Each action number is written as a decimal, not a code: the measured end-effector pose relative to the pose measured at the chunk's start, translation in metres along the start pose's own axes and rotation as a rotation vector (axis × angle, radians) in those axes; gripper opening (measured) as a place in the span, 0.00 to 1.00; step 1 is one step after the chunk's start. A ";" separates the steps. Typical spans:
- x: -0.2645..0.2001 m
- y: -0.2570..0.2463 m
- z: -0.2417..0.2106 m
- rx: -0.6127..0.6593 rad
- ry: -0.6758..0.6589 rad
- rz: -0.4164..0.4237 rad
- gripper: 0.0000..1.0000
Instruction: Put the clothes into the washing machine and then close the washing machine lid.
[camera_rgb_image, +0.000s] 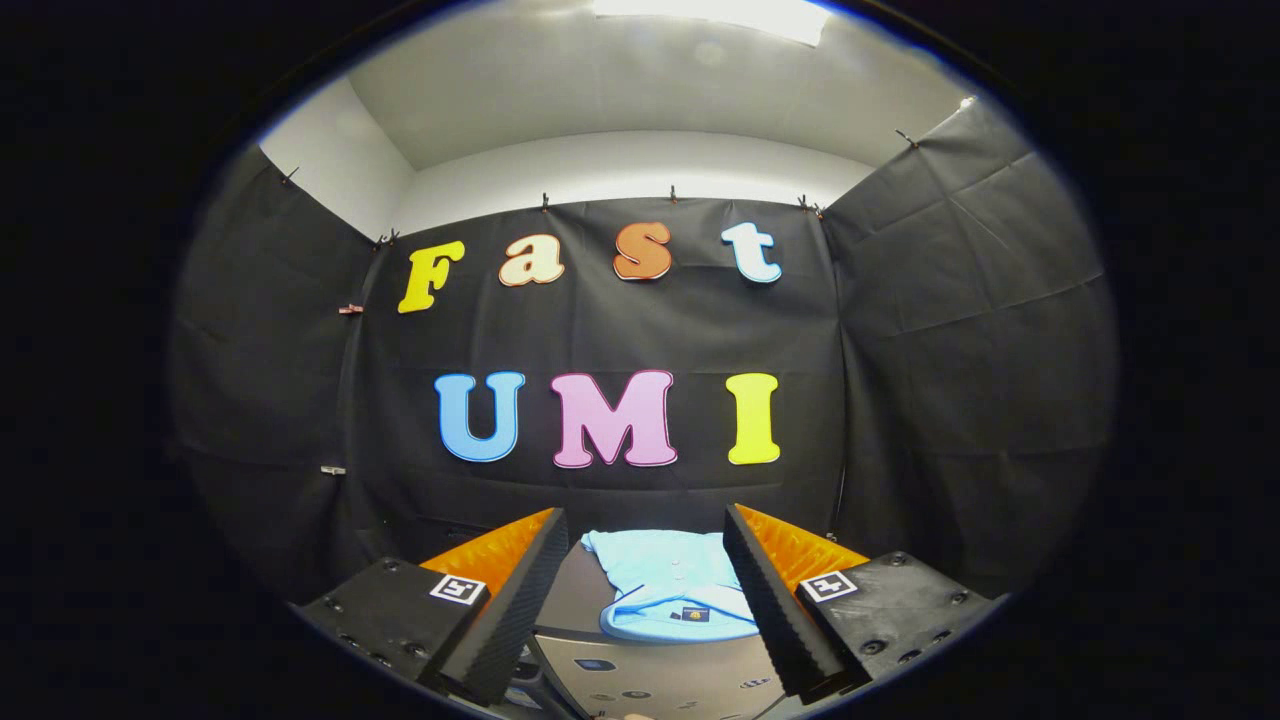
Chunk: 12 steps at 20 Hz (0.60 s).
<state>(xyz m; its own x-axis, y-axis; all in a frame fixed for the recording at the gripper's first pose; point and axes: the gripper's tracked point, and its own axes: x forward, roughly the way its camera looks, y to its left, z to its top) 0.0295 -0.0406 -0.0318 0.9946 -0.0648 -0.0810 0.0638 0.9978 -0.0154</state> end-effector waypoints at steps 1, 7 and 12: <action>0.004 -0.003 -0.003 0.000 0.005 -0.002 0.98; 0.035 -0.011 -0.001 0.013 0.007 -0.001 0.98; 0.079 -0.023 0.009 0.045 0.002 -0.017 0.98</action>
<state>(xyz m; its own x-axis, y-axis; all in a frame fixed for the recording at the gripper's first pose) 0.1069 -0.0686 -0.0289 0.9932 -0.0819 -0.0833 0.0844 0.9960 0.0279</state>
